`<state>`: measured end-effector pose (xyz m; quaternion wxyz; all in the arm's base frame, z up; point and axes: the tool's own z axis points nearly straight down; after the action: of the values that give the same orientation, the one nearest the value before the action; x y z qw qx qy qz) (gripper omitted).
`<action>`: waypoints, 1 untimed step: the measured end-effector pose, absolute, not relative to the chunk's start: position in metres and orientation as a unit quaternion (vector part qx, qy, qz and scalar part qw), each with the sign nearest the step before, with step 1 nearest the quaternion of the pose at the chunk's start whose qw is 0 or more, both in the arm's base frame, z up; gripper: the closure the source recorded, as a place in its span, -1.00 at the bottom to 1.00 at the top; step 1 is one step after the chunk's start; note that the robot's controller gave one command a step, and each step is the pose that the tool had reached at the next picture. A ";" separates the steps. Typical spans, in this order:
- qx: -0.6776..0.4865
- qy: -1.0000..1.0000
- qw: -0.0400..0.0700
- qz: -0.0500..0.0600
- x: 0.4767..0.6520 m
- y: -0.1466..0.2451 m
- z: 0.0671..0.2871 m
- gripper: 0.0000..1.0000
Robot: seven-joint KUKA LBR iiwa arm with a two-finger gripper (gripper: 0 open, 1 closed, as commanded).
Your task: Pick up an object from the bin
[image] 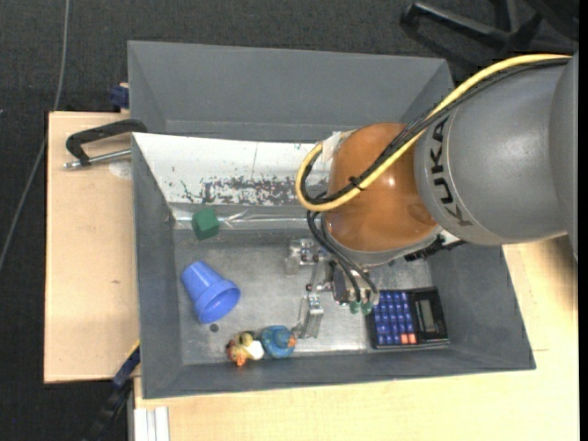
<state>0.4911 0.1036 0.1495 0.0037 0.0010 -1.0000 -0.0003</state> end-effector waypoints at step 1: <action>0.000 -1.000 -0.001 -0.001 0.493 0.103 0.154 -1.00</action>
Offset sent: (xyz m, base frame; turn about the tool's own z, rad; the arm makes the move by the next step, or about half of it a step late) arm 0.0205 0.0822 -0.0127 -0.2362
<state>0.4932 0.1030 0.1537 -0.0006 0.0002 -1.0000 -0.0008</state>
